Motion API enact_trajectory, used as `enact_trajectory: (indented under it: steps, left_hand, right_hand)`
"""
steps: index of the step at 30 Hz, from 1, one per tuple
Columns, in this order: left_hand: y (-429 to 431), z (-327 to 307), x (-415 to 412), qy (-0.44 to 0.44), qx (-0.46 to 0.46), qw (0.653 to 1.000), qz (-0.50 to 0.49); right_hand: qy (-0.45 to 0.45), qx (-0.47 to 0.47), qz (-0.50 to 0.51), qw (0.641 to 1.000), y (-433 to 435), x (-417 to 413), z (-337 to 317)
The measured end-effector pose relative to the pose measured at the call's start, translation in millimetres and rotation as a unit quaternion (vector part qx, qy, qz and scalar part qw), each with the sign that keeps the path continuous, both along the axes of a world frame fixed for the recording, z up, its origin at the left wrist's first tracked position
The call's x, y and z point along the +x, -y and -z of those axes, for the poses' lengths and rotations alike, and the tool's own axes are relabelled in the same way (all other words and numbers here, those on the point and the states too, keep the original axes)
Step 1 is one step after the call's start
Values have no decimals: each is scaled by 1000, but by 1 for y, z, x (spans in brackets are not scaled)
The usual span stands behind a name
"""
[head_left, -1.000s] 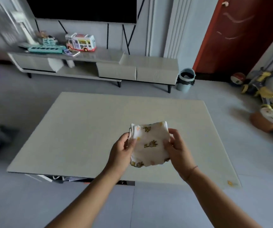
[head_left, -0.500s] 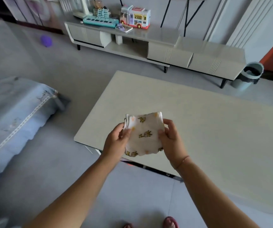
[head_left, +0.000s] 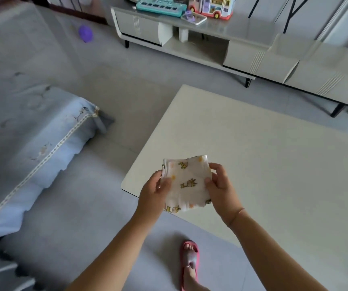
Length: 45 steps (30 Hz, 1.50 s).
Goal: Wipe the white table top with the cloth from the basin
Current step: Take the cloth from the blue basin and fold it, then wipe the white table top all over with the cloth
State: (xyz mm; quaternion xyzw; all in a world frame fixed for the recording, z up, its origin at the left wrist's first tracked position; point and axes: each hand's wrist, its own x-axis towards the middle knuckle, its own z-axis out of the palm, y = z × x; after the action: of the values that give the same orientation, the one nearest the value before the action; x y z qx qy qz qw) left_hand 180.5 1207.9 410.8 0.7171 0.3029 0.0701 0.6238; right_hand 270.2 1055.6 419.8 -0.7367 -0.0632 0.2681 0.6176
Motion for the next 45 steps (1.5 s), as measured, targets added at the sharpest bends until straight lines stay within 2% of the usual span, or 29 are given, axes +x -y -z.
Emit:
enact_trajectory:
  steps: [4,9,15,24,27,30,32,35,38,40,45]
  left_hand:
    - [-31,31,17,-40,-4,999,-4]
    - [-74,78,27,-99,34,994,16]
    - [-130,147,31,-154,97,982,55]
    - [-224,226,36,-167,202,938,228]
    - [-240,246,38,-158,207,930,260]
    - [-252,270,34,-158,325,898,250]
    - [-258,283,35,-154,363,892,223]
    - [-262,303,41,-118,336,907,227]
    - [-258,319,42,-117,221,943,221]
    - [-255,326,41,-115,173,958,199]
    - [-258,332,41,-119,82,970,195]
  right_hand:
    - [-25,-37,-4,999,-33,19,33]
    - [-79,-70,-22,994,-74,26,81]
    - [-87,-127,-30,988,-132,18,136]
    - [-62,-212,97,970,-219,-10,217]
    - [-30,-290,117,949,-229,-22,240]
    - [48,-464,91,880,-236,-39,260]
    - [98,-492,54,863,-250,-50,272]
    - [145,-512,-46,845,-270,-55,301]
    - [136,-543,-21,829,-280,-52,324]
    - [170,-544,-2,822,-295,-62,332]
    - [268,-521,-96,805,-316,-92,339]
